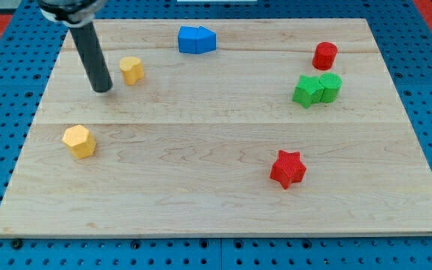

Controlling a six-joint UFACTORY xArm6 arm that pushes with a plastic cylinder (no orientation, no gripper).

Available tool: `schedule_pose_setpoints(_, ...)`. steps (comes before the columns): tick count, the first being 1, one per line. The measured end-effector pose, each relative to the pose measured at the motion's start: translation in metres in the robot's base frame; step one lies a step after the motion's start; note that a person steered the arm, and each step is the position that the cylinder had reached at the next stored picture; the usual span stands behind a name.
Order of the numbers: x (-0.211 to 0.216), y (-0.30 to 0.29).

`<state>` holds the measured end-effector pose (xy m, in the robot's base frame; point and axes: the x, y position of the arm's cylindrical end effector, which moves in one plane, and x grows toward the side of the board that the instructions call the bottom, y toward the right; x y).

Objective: Push the yellow heart parallel right to the blue triangle

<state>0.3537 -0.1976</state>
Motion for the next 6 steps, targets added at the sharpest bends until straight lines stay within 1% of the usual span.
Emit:
schedule_pose_setpoints(1, -0.014, 0.037)
schedule_pose_setpoints(2, -0.009, 0.143)
schedule_pose_setpoints(3, -0.014, 0.109)
schedule_pose_setpoints(4, -0.038, 0.073)
schedule_pose_setpoints(5, -0.039, 0.185)
schedule_pose_setpoints(6, -0.045, 0.253)
